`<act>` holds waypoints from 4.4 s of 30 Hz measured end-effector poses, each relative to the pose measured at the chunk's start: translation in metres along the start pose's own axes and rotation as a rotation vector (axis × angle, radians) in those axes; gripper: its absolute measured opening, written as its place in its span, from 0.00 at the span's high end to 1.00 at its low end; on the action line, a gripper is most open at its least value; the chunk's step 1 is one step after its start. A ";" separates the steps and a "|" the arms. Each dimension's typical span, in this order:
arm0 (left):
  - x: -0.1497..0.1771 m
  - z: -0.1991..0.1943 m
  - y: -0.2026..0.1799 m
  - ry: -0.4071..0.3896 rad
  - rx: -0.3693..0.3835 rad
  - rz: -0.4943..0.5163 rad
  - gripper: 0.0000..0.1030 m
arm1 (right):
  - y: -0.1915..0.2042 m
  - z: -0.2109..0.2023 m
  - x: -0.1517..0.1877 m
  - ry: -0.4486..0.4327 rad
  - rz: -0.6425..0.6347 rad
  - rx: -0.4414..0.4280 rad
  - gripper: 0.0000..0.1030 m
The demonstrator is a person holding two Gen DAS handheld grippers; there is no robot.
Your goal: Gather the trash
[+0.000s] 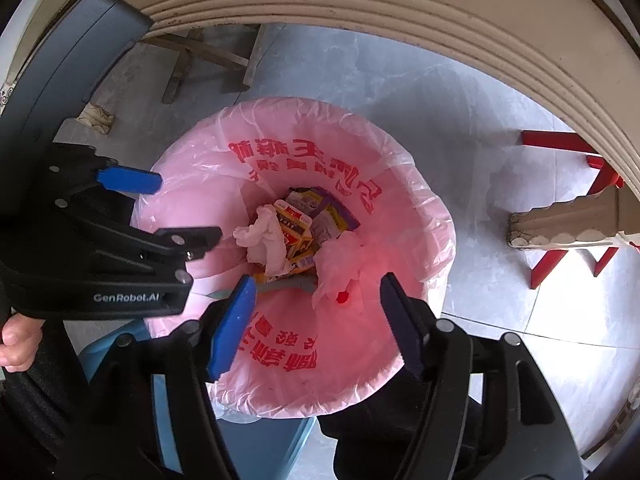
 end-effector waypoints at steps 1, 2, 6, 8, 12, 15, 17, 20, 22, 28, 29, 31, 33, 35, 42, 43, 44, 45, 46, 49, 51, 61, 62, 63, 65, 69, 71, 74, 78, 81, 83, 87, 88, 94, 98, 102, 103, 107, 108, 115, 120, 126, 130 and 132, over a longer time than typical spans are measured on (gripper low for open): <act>0.000 -0.003 0.002 -0.011 -0.011 -0.003 0.27 | 0.000 -0.001 0.000 -0.003 0.002 0.000 0.37; 0.001 -0.005 0.003 -0.015 -0.012 -0.005 0.26 | 0.000 -0.003 0.000 -0.007 0.004 0.004 0.36; 0.005 -0.016 0.009 -0.043 -0.047 -0.020 0.25 | 0.001 -0.012 0.000 -0.033 0.010 0.019 0.33; 0.009 -0.021 0.013 -0.048 -0.062 -0.030 0.25 | 0.002 -0.016 0.002 -0.041 0.013 0.023 0.32; 0.017 -0.039 0.019 -0.083 -0.093 -0.055 0.25 | 0.008 -0.032 0.007 -0.069 0.014 0.039 0.31; 0.024 -0.060 0.022 -0.124 -0.116 -0.069 0.25 | 0.013 -0.049 0.009 -0.104 0.017 0.043 0.30; 0.029 -0.078 0.022 -0.170 -0.143 -0.075 0.25 | 0.017 -0.065 0.010 -0.145 0.031 0.052 0.27; 0.039 -0.110 0.024 -0.242 -0.178 -0.091 0.25 | 0.020 -0.094 0.010 -0.209 0.053 0.074 0.24; 0.045 -0.132 0.024 -0.290 -0.185 -0.107 0.25 | 0.023 -0.116 0.011 -0.257 0.071 0.078 0.24; 0.069 -0.206 0.015 -0.436 -0.161 -0.153 0.18 | 0.027 -0.191 0.020 -0.414 0.118 0.128 0.21; 0.071 -0.218 0.013 -0.462 -0.159 -0.161 0.18 | 0.026 -0.202 0.022 -0.437 0.124 0.131 0.20; 0.079 -0.248 0.008 -0.531 -0.168 -0.169 0.17 | 0.024 -0.226 0.026 -0.487 0.138 0.146 0.18; 0.085 -0.272 0.002 -0.574 -0.190 -0.163 0.16 | 0.025 -0.247 0.031 -0.534 0.143 0.168 0.16; 0.092 -0.297 -0.007 -0.627 -0.185 -0.148 0.12 | 0.028 -0.272 0.036 -0.586 0.140 0.188 0.16; 0.117 -0.361 -0.014 -0.774 -0.188 -0.181 0.10 | 0.037 -0.340 0.057 -0.742 0.141 0.253 0.11; 0.122 -0.371 -0.014 -0.802 -0.195 -0.191 0.10 | 0.038 -0.345 0.058 -0.750 0.140 0.254 0.11; 0.126 -0.377 -0.014 -0.817 -0.199 -0.195 0.10 | 0.039 -0.352 0.061 -0.764 0.141 0.259 0.11; 0.131 -0.385 -0.015 -0.834 -0.199 -0.195 0.10 | 0.041 -0.359 0.064 -0.781 0.139 0.262 0.11; 0.134 -0.391 -0.017 -0.847 -0.192 -0.194 0.10 | 0.042 -0.363 0.066 -0.791 0.136 0.264 0.11; 0.146 -0.411 -0.022 -0.894 -0.200 -0.199 0.10 | 0.046 -0.378 0.075 -0.823 0.134 0.274 0.11; 0.154 -0.424 -0.029 -0.918 -0.212 -0.183 0.07 | 0.047 -0.387 0.081 -0.838 0.139 0.273 0.10; 0.192 -0.466 -0.041 -1.035 -0.222 -0.190 0.07 | 0.052 -0.428 0.110 -0.935 0.145 0.304 0.10; 0.196 -0.471 -0.042 -1.050 -0.229 -0.194 0.07 | 0.052 -0.432 0.112 -0.945 0.149 0.309 0.10; 0.199 -0.475 -0.042 -1.065 -0.238 -0.197 0.07 | 0.052 -0.436 0.116 -0.954 0.150 0.316 0.09; 0.205 -0.479 -0.043 -1.081 -0.252 -0.199 0.07 | 0.053 -0.441 0.119 -0.968 0.153 0.325 0.07; 0.208 -0.481 -0.044 -1.084 -0.245 -0.196 0.07 | 0.059 -0.449 0.123 -0.994 0.145 0.351 0.06; 0.208 -0.480 -0.045 -1.078 -0.245 -0.195 0.07 | 0.061 -0.452 0.124 -1.001 0.139 0.353 0.06; 0.207 -0.478 -0.046 -1.063 -0.242 -0.193 0.07 | 0.063 -0.454 0.127 -1.005 0.136 0.355 0.06; 0.205 -0.476 -0.044 -1.059 -0.242 -0.195 0.07 | 0.064 -0.455 0.126 -1.006 0.140 0.356 0.06; 0.205 -0.474 -0.044 -1.057 -0.243 -0.195 0.07 | 0.065 -0.456 0.125 -1.006 0.137 0.359 0.06; 0.205 -0.474 -0.044 -1.053 -0.236 -0.193 0.07 | 0.065 -0.457 0.125 -1.004 0.135 0.358 0.06; 0.202 -0.470 -0.041 -1.049 -0.233 -0.196 0.07 | 0.066 -0.457 0.124 -1.003 0.126 0.356 0.06; 0.202 -0.469 -0.040 -1.048 -0.234 -0.198 0.07 | 0.066 -0.457 0.124 -1.001 0.125 0.357 0.06; 0.202 -0.468 -0.038 -1.049 -0.230 -0.201 0.07 | 0.065 -0.458 0.125 -1.000 0.127 0.353 0.06; 0.202 -0.467 -0.038 -1.050 -0.232 -0.202 0.07 | 0.065 -0.458 0.125 -0.999 0.126 0.352 0.06; 0.202 -0.467 -0.038 -1.052 -0.232 -0.202 0.07 | 0.065 -0.458 0.124 -1.001 0.127 0.352 0.06; 0.202 -0.467 -0.038 -1.052 -0.234 -0.204 0.07 | 0.065 -0.459 0.125 -1.003 0.128 0.354 0.06; 0.203 -0.467 -0.039 -1.057 -0.233 -0.207 0.07 | 0.062 -0.459 0.124 -1.005 0.129 0.356 0.06; 0.203 -0.467 -0.040 -1.058 -0.235 -0.207 0.07 | 0.062 -0.459 0.124 -1.005 0.128 0.358 0.06; 0.203 -0.467 -0.042 -1.065 -0.238 -0.206 0.07 | 0.060 -0.460 0.125 -1.005 0.128 0.359 0.06; 0.203 -0.468 -0.043 -1.065 -0.235 -0.207 0.07 | 0.059 -0.459 0.125 -1.004 0.127 0.361 0.06; 0.204 -0.470 -0.044 -1.095 -0.298 -0.228 0.07 | 0.053 -0.460 0.125 -1.002 0.136 0.363 0.06; 0.199 -0.466 -0.045 -1.071 -0.249 -0.214 0.07 | 0.051 -0.459 0.125 -1.000 0.147 0.364 0.06; 0.197 -0.462 -0.044 -1.055 -0.234 -0.213 0.07 | 0.048 -0.459 0.126 -0.998 0.151 0.366 0.06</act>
Point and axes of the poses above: each gripper's, at about its wrist camera, not at the fingertips, and z roughly the way its jaws point, y to its left, x to its underside, the point moved 7 cm from there along z, roughly the way its jaws point
